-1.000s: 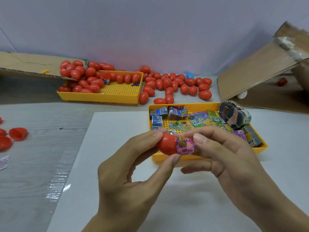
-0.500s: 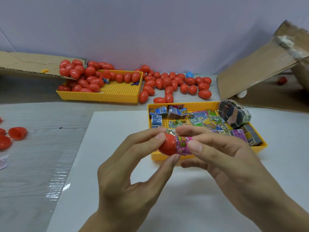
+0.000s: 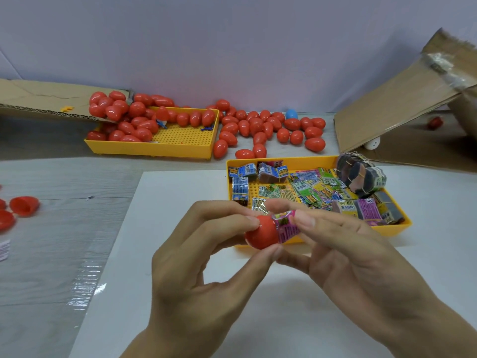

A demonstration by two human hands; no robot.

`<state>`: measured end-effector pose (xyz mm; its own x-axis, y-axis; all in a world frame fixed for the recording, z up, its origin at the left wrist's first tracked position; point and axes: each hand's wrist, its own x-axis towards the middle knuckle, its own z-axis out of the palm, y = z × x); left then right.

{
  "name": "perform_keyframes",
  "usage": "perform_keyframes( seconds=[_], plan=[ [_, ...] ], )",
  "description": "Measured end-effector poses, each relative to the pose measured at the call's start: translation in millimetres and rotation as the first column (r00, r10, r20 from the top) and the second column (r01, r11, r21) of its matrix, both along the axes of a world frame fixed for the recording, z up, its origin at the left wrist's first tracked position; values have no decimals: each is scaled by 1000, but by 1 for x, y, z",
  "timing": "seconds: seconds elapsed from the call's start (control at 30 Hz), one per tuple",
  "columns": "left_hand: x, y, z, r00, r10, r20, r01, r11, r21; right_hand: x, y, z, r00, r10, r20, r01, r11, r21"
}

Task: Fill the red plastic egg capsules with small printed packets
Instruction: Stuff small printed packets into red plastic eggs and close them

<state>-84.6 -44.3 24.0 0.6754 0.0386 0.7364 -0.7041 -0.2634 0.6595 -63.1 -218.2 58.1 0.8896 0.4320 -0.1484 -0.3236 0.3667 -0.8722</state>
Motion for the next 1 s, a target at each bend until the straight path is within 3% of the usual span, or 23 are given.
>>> perform_keyframes(
  seconds=[0.43,1.0],
  plan=[
    [1,-1,3,997,-46,-65,44,998,-33,6,-3,-5,995,72,-64,-71,997,24],
    [0,3,4,995,78,70,-92,970,224,1,-1,3,996,-75,-57,68,991,-112]
  ],
)
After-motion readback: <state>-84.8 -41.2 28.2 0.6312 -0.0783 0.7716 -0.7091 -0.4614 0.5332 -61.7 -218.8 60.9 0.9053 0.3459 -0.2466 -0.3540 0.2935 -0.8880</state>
